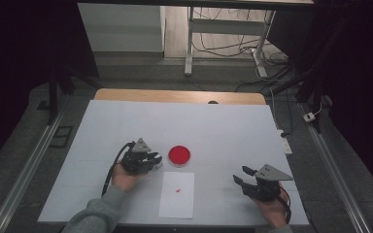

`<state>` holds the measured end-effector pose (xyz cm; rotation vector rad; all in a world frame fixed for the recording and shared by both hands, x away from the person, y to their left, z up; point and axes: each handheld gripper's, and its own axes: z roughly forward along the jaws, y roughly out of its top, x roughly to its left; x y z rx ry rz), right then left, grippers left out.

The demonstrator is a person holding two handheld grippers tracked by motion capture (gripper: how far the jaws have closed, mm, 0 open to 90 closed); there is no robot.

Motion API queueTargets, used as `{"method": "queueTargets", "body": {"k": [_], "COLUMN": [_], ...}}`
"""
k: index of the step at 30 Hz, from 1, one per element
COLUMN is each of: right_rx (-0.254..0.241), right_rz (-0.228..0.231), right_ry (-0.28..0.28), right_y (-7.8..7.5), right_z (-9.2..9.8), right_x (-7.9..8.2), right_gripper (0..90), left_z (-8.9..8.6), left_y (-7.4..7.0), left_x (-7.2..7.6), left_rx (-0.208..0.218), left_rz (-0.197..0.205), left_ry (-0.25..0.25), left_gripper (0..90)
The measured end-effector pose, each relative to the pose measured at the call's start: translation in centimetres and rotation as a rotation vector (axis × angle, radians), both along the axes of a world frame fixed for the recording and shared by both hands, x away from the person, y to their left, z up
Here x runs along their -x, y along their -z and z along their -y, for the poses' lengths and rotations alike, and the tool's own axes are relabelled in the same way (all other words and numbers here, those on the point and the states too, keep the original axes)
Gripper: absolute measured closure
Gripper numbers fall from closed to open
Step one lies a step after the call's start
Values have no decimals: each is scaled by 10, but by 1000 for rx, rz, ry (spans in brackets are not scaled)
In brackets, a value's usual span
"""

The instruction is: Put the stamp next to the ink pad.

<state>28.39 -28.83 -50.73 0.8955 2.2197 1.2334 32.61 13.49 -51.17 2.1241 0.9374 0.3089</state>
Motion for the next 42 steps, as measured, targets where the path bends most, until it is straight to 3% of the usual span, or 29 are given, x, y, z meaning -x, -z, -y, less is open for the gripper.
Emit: {"method": "queueTargets", "body": {"k": [6,11,16,23,30,42], "right_rx": [0,-2,0,19,13,15], "right_rz": [2,2,7,18,20,23], "right_ry": [0,2,-12,-27,-43,-65], "right_y": [0,0,0,2,0,0], "right_z": [0,1,2,5,8,8], "right_x": [0,0,-1,-3,-2,-2], "right_gripper": [479,478,478,475,473,473], "left_z": [-1,-11,-23,-38,-60,-75], "left_y": [-2,-11,-16,-17,-14,-11], "left_x": [1,9,23,47,66,79], "left_rx": [17,88,132,140,145,139], "left_rz": [11,42,63,63,51,33], "left_ry": [-3,-33,-21,20,4,-4], "left_gripper": [610,442,379,372,369,372]}}
